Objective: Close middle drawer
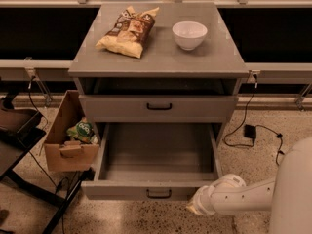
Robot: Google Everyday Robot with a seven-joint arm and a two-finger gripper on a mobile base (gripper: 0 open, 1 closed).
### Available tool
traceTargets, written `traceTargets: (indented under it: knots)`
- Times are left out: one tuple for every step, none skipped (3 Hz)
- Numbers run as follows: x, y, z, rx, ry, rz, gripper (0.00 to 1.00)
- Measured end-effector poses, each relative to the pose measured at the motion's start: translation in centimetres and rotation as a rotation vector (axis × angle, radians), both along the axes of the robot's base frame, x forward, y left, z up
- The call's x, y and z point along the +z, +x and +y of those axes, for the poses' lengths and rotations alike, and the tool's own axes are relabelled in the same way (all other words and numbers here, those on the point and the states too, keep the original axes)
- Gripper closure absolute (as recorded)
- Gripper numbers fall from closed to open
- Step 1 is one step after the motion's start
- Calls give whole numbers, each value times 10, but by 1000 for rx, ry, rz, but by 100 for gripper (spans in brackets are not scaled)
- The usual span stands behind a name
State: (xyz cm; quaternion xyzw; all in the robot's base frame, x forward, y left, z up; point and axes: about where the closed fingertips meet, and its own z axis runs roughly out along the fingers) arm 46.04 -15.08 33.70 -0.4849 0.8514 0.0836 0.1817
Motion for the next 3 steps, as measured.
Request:
traceTargets:
  knots:
    - [8, 14, 1, 6, -7, -28, 100]
    - [22, 48, 10, -2, 5, -84, 100]
    - [22, 48, 10, -2, 5, -84, 100]
